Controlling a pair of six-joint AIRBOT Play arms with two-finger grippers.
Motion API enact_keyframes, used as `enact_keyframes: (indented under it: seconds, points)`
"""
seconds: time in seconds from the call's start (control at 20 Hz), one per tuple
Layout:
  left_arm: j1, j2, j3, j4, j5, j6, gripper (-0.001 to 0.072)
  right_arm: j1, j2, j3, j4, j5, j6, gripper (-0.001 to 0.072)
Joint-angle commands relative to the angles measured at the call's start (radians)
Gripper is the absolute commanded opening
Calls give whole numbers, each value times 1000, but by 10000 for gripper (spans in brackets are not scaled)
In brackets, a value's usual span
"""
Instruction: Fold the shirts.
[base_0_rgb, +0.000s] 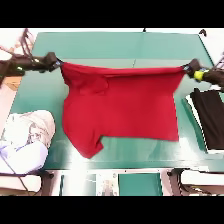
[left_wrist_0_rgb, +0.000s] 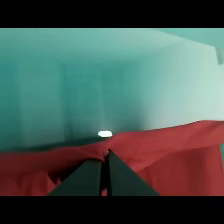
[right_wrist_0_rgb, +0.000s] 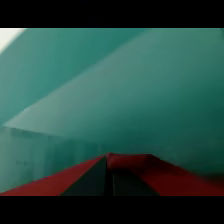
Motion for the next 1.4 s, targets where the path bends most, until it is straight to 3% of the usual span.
enact_keyframes:
  seconds: [0.0,0.25,0.35,0.5,0.65,1.0,1.35]
  points:
    - [1,-198,86,-62,82,27,31,21,-293,222,15,32,67,17]
    - [1,-262,204,-30,87,-21,31,14,-399,445,-50,147,150,16]
    - [11,-261,224,26,-24,-37,31,-11,-381,473,-174,258,213,14]
    - [21,-249,275,192,-239,-132,31,-50,-306,461,-439,425,328,13]
    - [17,-248,291,327,-446,-222,30,-56,-189,341,-629,466,367,13]
    - [-42,-249,224,495,-530,-289,31,-55,-71,22,-652,423,364,14]
    - [-50,-251,185,493,-510,-304,32,-43,-71,-62,-620,355,363,16]
